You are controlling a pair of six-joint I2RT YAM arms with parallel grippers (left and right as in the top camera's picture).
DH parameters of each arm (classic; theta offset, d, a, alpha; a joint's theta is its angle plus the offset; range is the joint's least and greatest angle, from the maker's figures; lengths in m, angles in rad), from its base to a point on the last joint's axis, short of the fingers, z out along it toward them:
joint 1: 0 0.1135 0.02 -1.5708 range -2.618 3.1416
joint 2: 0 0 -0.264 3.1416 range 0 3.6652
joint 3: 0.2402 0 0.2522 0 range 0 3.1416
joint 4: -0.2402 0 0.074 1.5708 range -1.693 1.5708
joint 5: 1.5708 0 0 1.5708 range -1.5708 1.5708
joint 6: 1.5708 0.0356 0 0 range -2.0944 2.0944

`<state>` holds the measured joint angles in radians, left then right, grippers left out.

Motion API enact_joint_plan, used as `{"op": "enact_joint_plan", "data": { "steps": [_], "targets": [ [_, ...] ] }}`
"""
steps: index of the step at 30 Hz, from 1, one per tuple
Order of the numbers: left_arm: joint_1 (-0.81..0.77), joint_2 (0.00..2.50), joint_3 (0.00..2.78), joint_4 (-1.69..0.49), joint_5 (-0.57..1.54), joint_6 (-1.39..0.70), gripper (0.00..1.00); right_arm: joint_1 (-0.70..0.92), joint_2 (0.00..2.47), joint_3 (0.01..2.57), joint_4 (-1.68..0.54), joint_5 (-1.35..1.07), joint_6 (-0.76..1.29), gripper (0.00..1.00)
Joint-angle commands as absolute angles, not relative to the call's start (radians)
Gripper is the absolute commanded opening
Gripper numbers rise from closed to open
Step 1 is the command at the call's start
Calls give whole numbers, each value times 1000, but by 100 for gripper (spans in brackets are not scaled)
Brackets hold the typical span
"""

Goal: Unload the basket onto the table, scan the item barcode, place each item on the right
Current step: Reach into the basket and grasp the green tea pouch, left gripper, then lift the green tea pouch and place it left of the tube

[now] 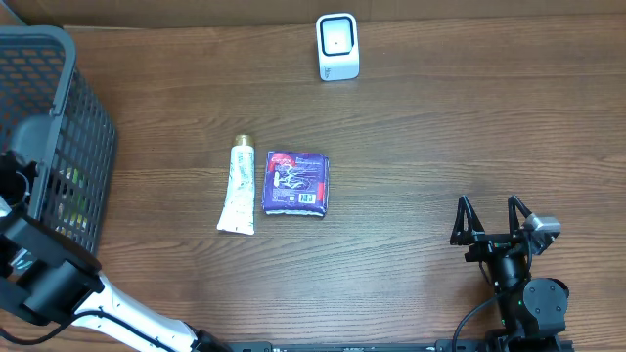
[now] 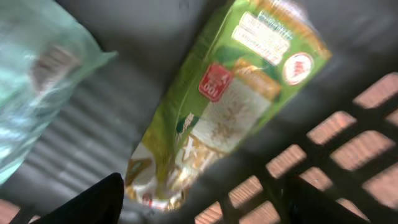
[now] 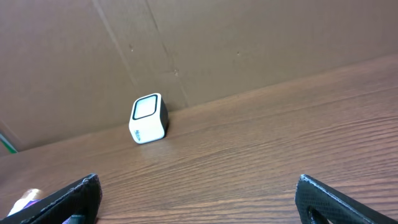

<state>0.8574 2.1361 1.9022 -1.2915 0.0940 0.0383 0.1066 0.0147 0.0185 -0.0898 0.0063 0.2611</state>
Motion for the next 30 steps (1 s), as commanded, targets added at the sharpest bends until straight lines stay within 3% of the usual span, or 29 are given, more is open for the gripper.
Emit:
{"op": "enact_joint_plan", "data": {
  "steps": [1,11,12,13,14,15,23,30],
  "targets": [
    [850,2137,1792,-1202,104,136,73,113,3,8,-84,6,257,100],
    [850,2138,1575,-944,97,154,70,113,3,8,-84,6,258,100],
    [850,2138,1557,-926,91,155,65,113,3,8,-84,6,257,100],
    [850,2138,1546,-914,84,154,53,113,3,8,-84,6,258,100],
    [850,2138,1537,-904,73,154,35,113,3,8,-84,6,257,100],
    [850,2138,1534,-898,49,154,4,113,3,8,-84,6,257,100],
    [849,2131,1647,-977,33,149,4,113,3,8,-84,6,257,100],
    [832,2131,2023,-1220,18,62,4,113,3,8,-84,6,258,100]
  ]
}}
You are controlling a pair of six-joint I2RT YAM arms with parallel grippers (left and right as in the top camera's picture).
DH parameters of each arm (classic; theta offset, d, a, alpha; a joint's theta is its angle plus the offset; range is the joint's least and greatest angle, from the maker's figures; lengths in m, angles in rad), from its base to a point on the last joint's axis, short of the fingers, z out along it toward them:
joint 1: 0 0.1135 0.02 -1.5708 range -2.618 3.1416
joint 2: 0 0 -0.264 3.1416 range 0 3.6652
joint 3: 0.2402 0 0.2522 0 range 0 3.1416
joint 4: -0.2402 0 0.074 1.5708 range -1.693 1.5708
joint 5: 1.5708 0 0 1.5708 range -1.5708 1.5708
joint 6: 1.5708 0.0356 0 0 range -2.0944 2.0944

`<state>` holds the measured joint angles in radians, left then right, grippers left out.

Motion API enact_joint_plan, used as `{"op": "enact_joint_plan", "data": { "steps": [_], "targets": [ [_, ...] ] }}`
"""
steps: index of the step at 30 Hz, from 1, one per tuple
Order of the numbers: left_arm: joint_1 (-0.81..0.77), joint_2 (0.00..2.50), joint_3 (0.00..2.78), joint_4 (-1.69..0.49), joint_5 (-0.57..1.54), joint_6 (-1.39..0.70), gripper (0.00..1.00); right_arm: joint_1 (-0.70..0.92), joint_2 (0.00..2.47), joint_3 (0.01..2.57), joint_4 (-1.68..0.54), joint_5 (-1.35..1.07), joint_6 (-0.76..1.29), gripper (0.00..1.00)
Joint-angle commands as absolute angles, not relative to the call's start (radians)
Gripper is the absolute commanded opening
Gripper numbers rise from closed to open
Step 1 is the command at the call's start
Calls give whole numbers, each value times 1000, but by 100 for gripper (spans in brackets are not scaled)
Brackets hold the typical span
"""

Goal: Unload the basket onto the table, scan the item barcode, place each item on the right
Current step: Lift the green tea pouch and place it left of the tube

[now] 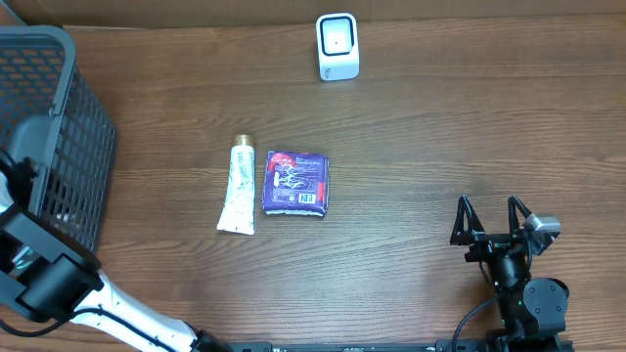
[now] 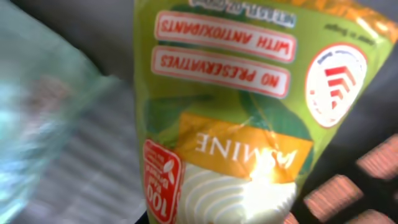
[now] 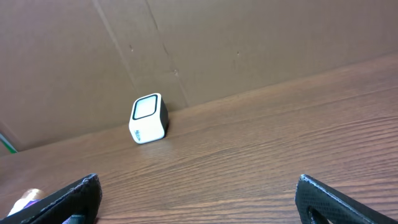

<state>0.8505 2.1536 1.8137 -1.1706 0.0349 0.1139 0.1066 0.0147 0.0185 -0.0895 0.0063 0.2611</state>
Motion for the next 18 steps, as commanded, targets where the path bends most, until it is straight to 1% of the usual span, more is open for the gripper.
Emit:
{"op": "enact_joint_plan", "data": {
  "steps": [1,6,10,13,15,18],
  "targets": [
    [830,2131,2094,-1258,19,46,4,113,3,8,-84,6,257,100],
    [808,2127,2437,-1410,34,-36,4,113,3,8,-84,6,258,100],
    [780,2089,2645,-1475,149,-61,4,113,3,8,-84,6,258,100],
    [731,1995,2707,-1493,243,-61,4,113,3,8,-84,6,258,100],
    [699,1939,2707,-1502,264,-60,4,113,3,8,-84,6,258,100],
    [592,1831,2707,-1566,263,-59,4,113,3,8,-84,6,258,100]
  ]
}}
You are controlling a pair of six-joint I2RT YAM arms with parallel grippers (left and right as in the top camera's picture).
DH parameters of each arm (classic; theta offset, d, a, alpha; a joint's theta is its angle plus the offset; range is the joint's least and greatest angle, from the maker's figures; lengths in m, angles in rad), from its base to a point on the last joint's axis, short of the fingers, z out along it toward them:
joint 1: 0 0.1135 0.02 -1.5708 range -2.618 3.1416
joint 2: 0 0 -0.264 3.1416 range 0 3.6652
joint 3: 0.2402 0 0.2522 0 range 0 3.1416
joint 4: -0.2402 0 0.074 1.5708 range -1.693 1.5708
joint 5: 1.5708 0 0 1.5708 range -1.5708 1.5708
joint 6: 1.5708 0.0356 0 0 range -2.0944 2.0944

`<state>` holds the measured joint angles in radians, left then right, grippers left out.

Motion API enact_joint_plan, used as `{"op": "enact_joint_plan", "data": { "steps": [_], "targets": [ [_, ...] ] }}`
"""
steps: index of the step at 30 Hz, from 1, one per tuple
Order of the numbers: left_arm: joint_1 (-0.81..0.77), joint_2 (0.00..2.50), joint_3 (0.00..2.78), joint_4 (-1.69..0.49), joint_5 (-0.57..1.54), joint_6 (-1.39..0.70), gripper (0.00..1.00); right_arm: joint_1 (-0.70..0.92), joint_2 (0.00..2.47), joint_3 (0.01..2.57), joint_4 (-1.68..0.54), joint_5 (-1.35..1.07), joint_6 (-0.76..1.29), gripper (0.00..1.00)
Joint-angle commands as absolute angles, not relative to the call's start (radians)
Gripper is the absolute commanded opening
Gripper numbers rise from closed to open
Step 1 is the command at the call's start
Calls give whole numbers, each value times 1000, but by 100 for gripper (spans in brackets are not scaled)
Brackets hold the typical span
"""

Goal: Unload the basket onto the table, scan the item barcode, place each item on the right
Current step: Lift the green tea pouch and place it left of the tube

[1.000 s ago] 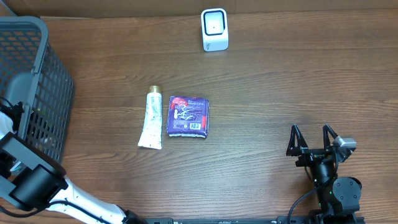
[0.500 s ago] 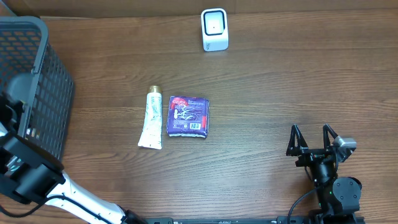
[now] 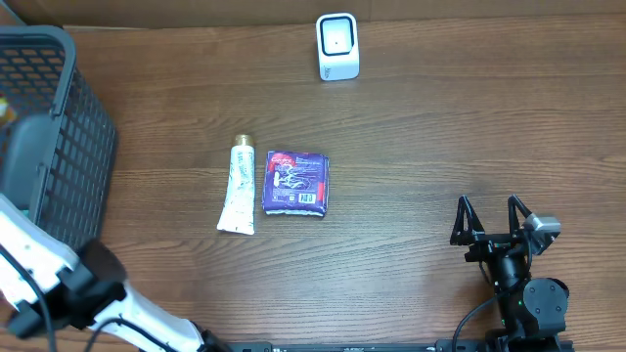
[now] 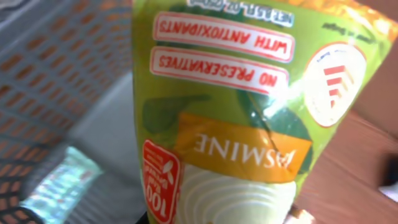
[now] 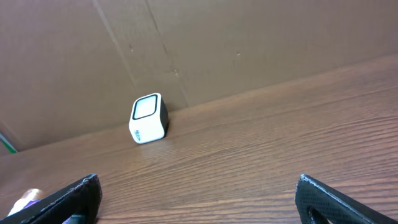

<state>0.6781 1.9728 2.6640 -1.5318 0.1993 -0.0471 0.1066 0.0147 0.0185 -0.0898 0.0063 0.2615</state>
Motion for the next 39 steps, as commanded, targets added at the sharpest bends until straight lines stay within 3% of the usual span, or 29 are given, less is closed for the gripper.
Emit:
{"op": "enact_joint_plan", "data": {
  "steps": [1,9,12,16,25,36,37,39],
  "targets": [
    [564,1817,2707,-1583,262,-54,4,113,3,8,-84,6,258,100],
    [250,1796,2561,-1689,182,25,4,113,3,8,-84,6,258,100],
    [178,1804,2402,-1689,57,-15,4,113,3,8,-84,6,258,100],
    [137,1805,2136,-1632,53,-43,4,113,3,8,-84,6,258,100],
    [94,1805,1510,-1212,70,-69,4,113,3,8,-84,6,257,100],
    [91,1805,1122,-735,-62,-44,5,113,3,8,-84,6,258,100],
    [91,1805,1110,-710,-62,-44,13,113,3,8,-84,6,258,100],
    [91,1805,1100,-683,-43,-45,46,113,3,8,-84,6,257,100]
  ]
}}
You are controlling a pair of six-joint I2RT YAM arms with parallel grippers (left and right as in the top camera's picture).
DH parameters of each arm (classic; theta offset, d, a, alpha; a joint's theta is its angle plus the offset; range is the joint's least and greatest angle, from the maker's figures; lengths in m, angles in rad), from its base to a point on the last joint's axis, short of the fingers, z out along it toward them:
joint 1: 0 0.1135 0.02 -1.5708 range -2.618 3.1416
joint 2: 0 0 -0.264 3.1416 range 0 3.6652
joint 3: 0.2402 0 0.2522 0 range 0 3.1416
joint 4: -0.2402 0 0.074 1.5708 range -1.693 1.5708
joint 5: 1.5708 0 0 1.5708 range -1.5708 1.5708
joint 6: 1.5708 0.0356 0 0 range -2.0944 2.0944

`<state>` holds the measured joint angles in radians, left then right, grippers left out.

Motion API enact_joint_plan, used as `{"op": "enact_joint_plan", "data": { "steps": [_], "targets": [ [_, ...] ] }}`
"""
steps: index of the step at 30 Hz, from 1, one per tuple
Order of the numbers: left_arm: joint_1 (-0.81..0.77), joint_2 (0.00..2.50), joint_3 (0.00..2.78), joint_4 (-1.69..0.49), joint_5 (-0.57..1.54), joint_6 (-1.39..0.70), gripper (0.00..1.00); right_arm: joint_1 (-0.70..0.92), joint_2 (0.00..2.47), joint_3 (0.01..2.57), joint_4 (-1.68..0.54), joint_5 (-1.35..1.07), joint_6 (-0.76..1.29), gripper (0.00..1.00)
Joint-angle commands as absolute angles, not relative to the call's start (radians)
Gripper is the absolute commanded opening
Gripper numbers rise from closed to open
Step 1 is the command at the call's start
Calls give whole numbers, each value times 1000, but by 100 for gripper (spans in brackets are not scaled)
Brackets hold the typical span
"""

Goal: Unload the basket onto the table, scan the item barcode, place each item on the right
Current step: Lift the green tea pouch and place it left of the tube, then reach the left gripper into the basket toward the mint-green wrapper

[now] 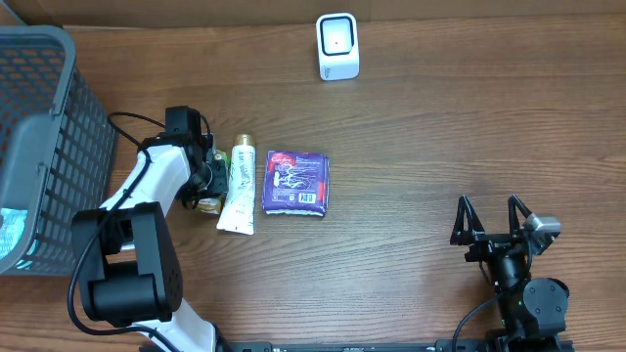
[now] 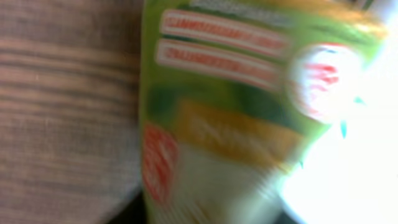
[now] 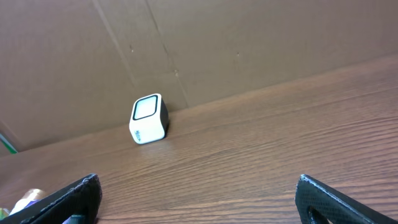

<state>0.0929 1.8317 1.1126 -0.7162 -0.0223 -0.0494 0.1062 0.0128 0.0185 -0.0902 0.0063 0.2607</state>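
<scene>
A green jasmine-tea pouch (image 2: 230, 112) fills the left wrist view, blurred, with wood grain to its left. Overhead, my left gripper (image 1: 207, 182) is low over the table just left of the white tube, shut on that pouch (image 1: 219, 178). The white barcode scanner (image 1: 337, 46) stands at the back centre, also seen as the scanner (image 3: 148, 118) in the right wrist view. My right gripper (image 1: 486, 205) rests near the front right, open with nothing in it; its fingertips (image 3: 87, 190) frame bare table.
A grey mesh basket (image 1: 59, 117) takes up the left side, with a teal packet (image 1: 8, 230) inside. A white tube (image 1: 236, 191) and a purple packet (image 1: 297, 183) lie mid-table. A cardboard wall (image 3: 249, 37) closes off the back.
My left gripper, holding the green pouch, was raised over the basket at the far left and is now down at the table beside the white tube. The right arm is unchanged.
My left gripper was open inside the basket above the green pouch. Then the pouch filled its view, held close in the basket. Then it was lifted clear above the basket. Now it is at the table by the white tube.
</scene>
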Motion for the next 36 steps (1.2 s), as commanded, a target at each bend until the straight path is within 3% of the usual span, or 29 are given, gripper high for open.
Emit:
{"op": "enact_joint_plan", "data": {
  "steps": [1,8,20,26,29,36],
  "targets": [
    [91,1805,1102,-678,-9,-44,54,113,3,8,-84,6,258,100],
    [91,1775,1281,-839,75,-34,60,113,3,8,-84,6,257,100],
    [130,1643,2141,-1355,-13,-96,62,113,3,8,-84,6,258,100],
    [318,1622,2378,-1463,-84,-202,68,113,3,8,-84,6,258,100],
    [480,1618,2377,-1495,-151,-290,59,113,3,8,-84,6,257,100],
    [721,1662,2326,-1462,-157,-323,62,113,3,8,-84,6,257,100]
  ]
}}
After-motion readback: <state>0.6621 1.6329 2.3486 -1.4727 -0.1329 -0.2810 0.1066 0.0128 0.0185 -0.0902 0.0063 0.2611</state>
